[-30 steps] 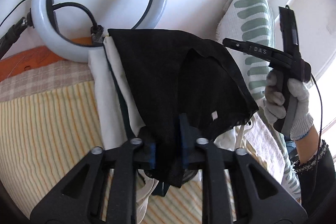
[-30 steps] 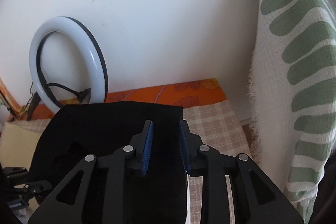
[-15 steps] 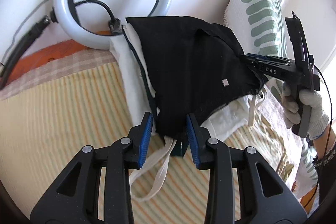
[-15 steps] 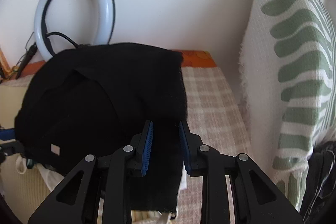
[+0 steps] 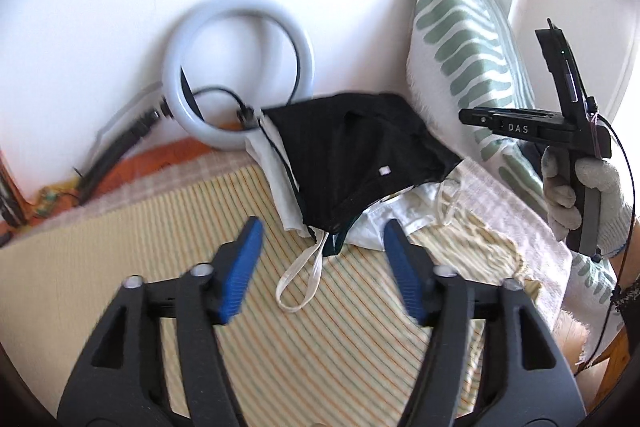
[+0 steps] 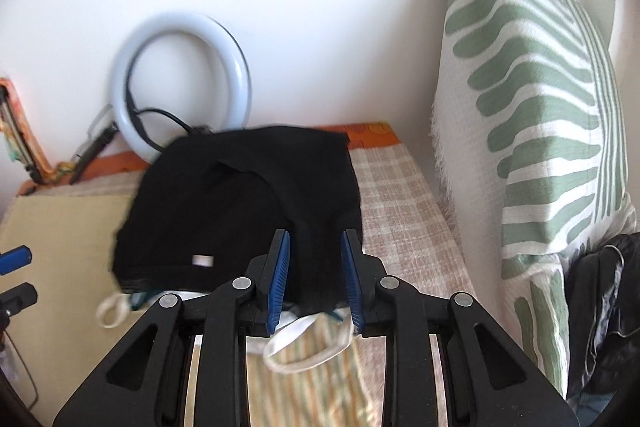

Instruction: Fold small clothes

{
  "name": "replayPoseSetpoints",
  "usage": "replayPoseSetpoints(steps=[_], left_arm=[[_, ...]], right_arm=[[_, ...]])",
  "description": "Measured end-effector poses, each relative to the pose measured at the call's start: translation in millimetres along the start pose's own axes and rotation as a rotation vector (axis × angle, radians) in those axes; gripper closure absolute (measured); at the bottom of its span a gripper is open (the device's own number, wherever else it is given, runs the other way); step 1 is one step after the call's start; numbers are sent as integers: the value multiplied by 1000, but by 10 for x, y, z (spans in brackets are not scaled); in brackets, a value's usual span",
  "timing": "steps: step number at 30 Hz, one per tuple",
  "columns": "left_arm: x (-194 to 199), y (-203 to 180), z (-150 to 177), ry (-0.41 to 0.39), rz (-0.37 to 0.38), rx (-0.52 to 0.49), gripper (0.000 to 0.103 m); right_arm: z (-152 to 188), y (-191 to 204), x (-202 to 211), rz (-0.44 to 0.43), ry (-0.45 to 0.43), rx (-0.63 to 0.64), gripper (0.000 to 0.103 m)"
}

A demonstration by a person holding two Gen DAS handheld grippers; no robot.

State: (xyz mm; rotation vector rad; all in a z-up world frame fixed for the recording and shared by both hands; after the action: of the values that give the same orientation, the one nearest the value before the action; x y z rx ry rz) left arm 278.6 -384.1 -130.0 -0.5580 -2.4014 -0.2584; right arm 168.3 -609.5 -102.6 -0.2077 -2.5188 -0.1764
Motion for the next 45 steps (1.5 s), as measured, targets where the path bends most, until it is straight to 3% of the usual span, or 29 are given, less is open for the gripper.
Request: replayPoseSetpoints(steps=[4,7,9,15,17,21,23,25,33,45], left_arm=[[448,39,-59,-63,-21,4,25],[717,32,-46,-99,-27,3,15],[898,34,-19,-125,-33,13,10],[1255,12,70,-157,-18,54,5],[1346,8,102,-168,-22,55,5],[1543,-32,192,-202,-38,42,0],[1610,-51,244,-208,-41,39,0],[1661,-63,292,-212,-47,36,0],[1717,-88,535,-194,-89,7,0],[1648,-33,684,-165,-77,34,0]], right_arm=[[-37,242,349,-10,-53,12,69],[-27,425,604,-22,-82,24,68],[-17,527,746,-20,-98,35,61],[45,777,1091,-12,-144,50,52],[71,835,1193,-9,-158,47,44],[146,975,1386,-8,-171,52,41],[184,1029,1480,-1,-185,48,27],[221,1074,1561,0,-202,44,21],[397,1310,1667,15,-209,70,19],[622,1388,1585,43,-230,43,17]])
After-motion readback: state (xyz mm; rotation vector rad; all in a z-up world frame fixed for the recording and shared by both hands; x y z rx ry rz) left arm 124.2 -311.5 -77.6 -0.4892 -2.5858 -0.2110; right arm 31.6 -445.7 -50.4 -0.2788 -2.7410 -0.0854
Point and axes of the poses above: each gripper's, at about its wrist camera, not at the fingertips, and x roughly against the way its jaws point, y to its left, z to its underside, the point moved 9 cm from there along -x, roughly the way its jaws point, and after that the axes turned 14 degrees about -z, right-handed, at the moved point
